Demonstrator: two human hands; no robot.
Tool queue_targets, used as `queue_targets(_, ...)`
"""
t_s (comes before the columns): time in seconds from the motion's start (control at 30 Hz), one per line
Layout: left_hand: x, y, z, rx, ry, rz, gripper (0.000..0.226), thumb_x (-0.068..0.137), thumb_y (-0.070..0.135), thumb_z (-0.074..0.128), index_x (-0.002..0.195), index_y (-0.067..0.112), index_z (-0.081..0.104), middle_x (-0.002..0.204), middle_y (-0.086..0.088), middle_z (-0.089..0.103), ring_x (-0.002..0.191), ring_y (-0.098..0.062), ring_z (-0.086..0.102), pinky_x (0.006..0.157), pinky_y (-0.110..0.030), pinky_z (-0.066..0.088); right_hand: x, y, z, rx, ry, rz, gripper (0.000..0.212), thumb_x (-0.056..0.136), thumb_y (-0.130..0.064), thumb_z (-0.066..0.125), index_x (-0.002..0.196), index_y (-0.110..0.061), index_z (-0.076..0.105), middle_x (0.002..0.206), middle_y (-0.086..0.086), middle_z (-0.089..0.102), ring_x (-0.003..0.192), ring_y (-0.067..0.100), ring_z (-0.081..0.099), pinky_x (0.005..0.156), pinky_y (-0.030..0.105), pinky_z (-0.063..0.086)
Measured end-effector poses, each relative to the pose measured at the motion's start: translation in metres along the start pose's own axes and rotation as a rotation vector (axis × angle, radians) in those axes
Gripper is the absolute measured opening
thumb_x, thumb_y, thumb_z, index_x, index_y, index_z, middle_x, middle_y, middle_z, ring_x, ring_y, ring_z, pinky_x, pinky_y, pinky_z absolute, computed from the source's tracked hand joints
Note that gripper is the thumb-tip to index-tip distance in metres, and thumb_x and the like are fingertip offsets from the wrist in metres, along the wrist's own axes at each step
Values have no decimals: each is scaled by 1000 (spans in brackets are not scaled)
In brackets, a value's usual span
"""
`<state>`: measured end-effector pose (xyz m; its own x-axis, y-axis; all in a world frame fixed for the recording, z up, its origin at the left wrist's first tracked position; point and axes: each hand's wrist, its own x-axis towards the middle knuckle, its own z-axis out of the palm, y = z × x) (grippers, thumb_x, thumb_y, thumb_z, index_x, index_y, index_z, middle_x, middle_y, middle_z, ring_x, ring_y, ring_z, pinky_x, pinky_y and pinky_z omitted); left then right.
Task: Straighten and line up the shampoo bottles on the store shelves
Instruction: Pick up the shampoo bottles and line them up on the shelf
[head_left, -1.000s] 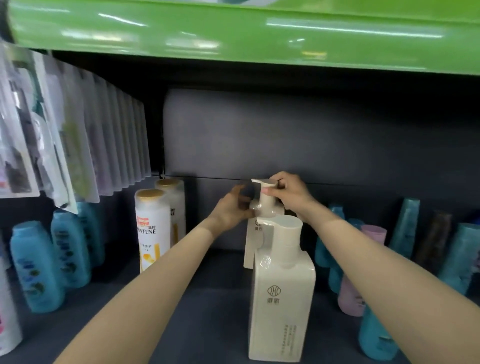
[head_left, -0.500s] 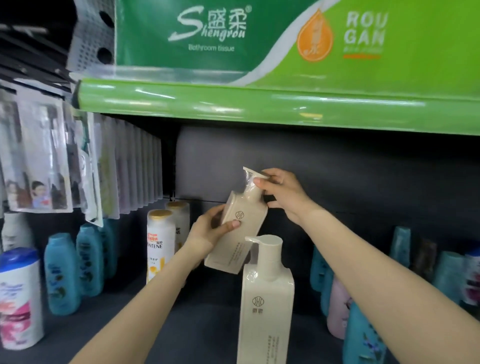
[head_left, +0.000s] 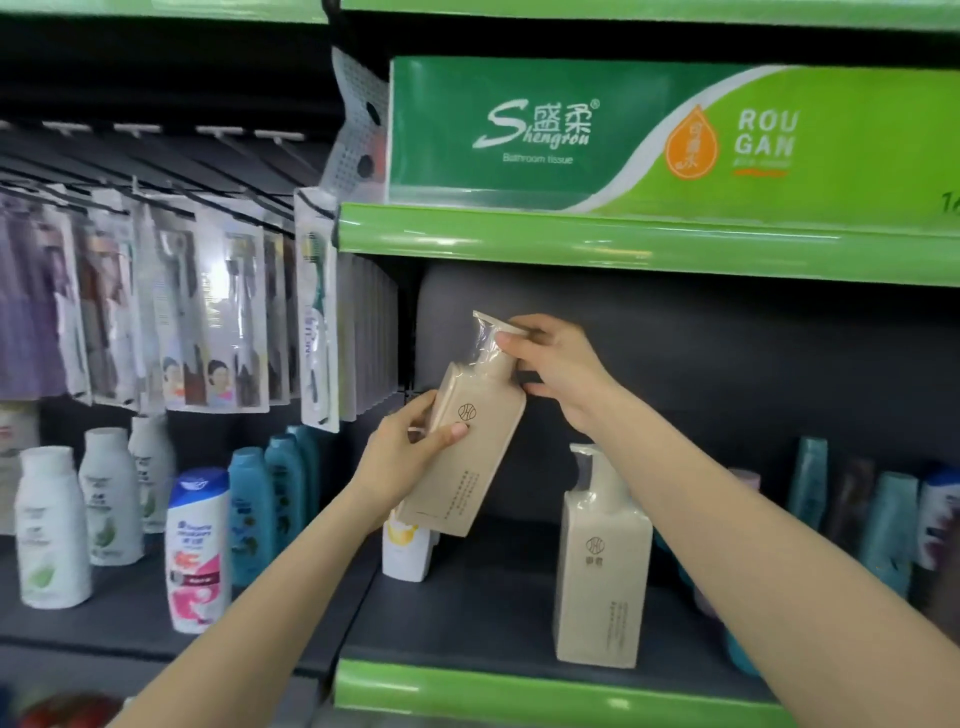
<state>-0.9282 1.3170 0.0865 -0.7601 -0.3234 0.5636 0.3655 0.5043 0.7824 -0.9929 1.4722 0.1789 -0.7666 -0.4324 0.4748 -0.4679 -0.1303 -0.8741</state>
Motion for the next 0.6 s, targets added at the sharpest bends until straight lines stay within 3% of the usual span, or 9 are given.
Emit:
queue_targets(0.13, -28, 1, -24, -72, -56, -28, 30, 79, 45, 68, 107, 45, 61, 99, 10, 67, 92, -13, 64, 83, -35, 53, -38, 6, 16, 27, 53, -51, 34, 90, -16, 63, 122, -18, 54, 113, 9, 64, 97, 18, 62, 82, 33, 53)
queue_targets(0.27, -55, 3, -40, -211, -134, -70, 22, 85, 34, 65, 106, 32, 65, 101, -3, 70, 93, -22, 68, 79, -35, 56, -79, 29, 26, -62, -21, 111, 45, 87, -24, 67, 129, -21, 49, 114, 4, 63, 106, 16, 62, 88, 36, 54)
queue_targets(0.4, -73, 9, -47, -238, -175, -77, 22, 85, 32, 64, 107, 32, 65, 99, -5, 71, 90, -21, 69, 73, -32, 56, -105, 37, 38, 58, -40, 148, 27, 89, -22, 64, 115, -17, 59, 109, 9, 68, 97, 20, 69, 76, 36, 59)
queue_targets(0.5, -84, 10, -50, -252, -150, -67, 20, 83, 32, 66, 103, 35, 65, 96, -3, 71, 86, -14, 69, 67, -21, 54, -117, 38, 45, 109, 10, 95, 26, 90, -21, 62, 115, -15, 61, 104, 8, 70, 91, 20, 70, 68, 34, 59)
queue_targets(0.6, -102, -2, -59, -247, -202, -94, 35, 78, 33, 67, 112, 35, 62, 97, 1, 71, 90, -9, 68, 66, -15, 51, -130, 47, 48, 181, 48, 95, 20, 92, -22, 58, 110, -14, 64, 97, 5, 72, 86, 18, 71, 65, 34, 59)
